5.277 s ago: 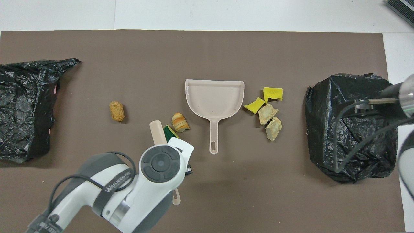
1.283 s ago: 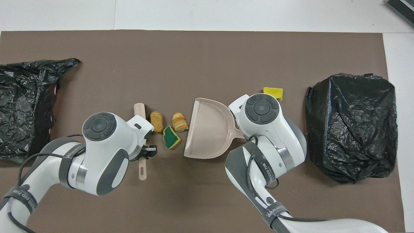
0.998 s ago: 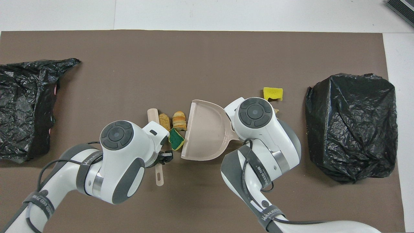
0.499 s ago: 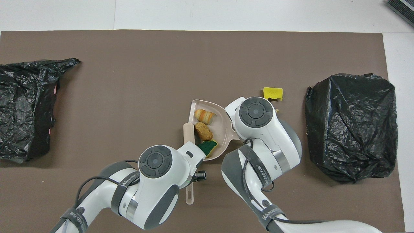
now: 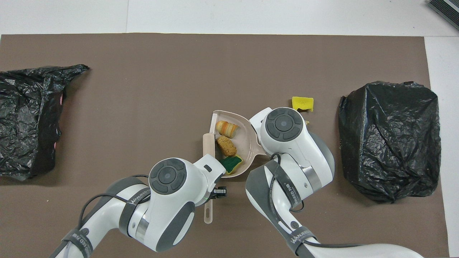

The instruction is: Sweep and dump trash in bin

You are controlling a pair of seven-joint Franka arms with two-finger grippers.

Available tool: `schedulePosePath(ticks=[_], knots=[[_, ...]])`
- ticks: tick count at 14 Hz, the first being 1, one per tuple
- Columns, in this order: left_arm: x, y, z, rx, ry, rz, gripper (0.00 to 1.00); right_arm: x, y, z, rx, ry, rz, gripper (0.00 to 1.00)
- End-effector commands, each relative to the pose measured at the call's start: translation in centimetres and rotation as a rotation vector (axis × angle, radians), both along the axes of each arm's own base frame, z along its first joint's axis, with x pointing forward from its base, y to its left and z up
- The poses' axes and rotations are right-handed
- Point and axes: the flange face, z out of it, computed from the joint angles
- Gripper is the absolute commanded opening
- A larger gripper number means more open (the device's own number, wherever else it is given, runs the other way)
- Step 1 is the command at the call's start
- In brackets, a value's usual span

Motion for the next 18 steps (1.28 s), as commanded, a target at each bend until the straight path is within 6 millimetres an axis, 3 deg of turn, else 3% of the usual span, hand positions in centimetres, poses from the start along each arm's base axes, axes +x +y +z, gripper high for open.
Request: schedulePosePath(ticks=[1, 3, 6, 7, 10, 12, 15, 17, 18], knots=[[1.1, 1.4, 1.1, 0.068, -0.018, 0.061, 0.0, 0.8, -2.9, 3.2, 0.031, -0.053, -0.071, 0.0], [1.1, 1.9, 1.0, 0.089, -0.009, 0.066, 0.0, 1.5, -6.1, 6.5, 0.056, -0.089, -0.12, 0.0], [-0.3, 1.2, 0.9, 0.1, 0.0, 0.066, 0.0, 1.4, -11.5, 11.5, 0.079, -0.117, -0.165, 0.0], [-1.5, 0.2, 1.0, 0.103, -0.003, 0.067, 0.0, 1.3, -13.5, 13.0, 0.084, -0.126, -0.165, 0.0], [-6.4, -4.1, 1.3, 0.098, -0.023, 0.065, 0.0, 0.6, -22.7, 16.9, 0.09, -0.126, -0.184, 0.0], [-10.2, -7.0, 1.1, 0.106, -0.03, 0.088, 0.0, -0.6, -29.4, 18.0, 0.089, -0.085, -0.172, 0.0], [-13.5, -7.9, 0.3, 0.044, -0.03, 0.101, 0.0, -2.8, -40.9, 18.4, 0.083, -0.085, -0.157, 0.0], [-15.6, -8.7, -0.9, 0.021, -0.042, 0.072, 0.0, -4.6, -45.4, 18.9, 0.055, -0.087, -0.152, 0.0], [-15.4, -8.6, -1.0, 0.019, -0.042, 0.069, 0.0, -5.2, -46.8, 19.0, 0.018, -0.079, -0.14, 0.0]])
